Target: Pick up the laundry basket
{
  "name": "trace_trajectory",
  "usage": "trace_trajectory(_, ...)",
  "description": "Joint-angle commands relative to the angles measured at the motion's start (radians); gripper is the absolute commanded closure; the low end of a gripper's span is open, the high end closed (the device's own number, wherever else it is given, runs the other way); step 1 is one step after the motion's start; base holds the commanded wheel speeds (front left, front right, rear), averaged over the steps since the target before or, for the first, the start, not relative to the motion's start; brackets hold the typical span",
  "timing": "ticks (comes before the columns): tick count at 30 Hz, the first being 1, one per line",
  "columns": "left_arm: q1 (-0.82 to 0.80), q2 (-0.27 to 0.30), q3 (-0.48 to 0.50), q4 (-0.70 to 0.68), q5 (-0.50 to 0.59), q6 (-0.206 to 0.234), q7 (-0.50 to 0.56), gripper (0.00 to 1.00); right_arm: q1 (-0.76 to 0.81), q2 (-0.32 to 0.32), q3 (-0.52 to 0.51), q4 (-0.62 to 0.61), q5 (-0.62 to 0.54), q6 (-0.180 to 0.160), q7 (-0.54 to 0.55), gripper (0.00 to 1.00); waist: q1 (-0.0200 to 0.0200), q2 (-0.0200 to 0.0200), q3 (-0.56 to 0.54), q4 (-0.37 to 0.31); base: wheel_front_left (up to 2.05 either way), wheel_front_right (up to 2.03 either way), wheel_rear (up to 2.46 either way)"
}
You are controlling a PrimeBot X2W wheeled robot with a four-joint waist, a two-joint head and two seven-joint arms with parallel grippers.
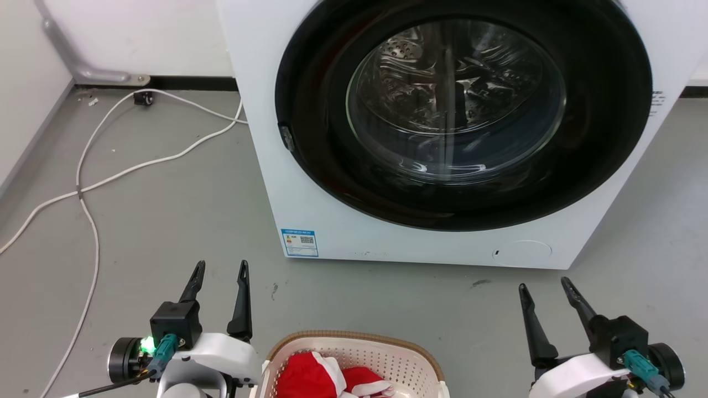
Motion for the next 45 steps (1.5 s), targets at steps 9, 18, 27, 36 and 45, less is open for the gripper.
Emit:
trace_trajectory(9,-0.019,0.003,0.018,0.094,-0.019,-0.021,-0.004,0.0,-0.034,0.003,0.053,0.072,0.033,0.0,0.019,0.0,0.0,0.0,0.062,0.031,0.0,0.0,0.0)
trace_trajectory(18,-0.081,0.027,0.023,0.291,-0.057,-0.054,-0.004,0.0,-0.066,0.003,0.096,0.205,0.075,0.0,0.067,0.0,0.0,0.0,0.115,0.021,0.0,0.0,0.0)
trace_trajectory(27,-0.193,0.062,-0.015,0.532,-0.109,-0.079,0.023,0.0,-0.153,0.003,0.138,0.406,0.145,0.0,0.16,0.0,0.0,0.0,0.171,0.012,0.0,0.0,0.0)
trace_trajectory(36,-0.295,0.074,-0.122,0.686,-0.215,-0.083,0.114,0.0,-0.247,0.003,0.202,0.578,0.217,0.0,0.258,0.0,0.0,0.0,0.232,0.014,0.0,0.0,0.0)
trace_trajectory(45,-0.369,0.126,-0.28,0.742,-0.416,-0.083,0.296,0.0,-0.358,0.003,0.298,0.724,0.321,0.0,0.318,0.0,0.0,0.0,0.321,0.008,0.0,0.0,0.0)
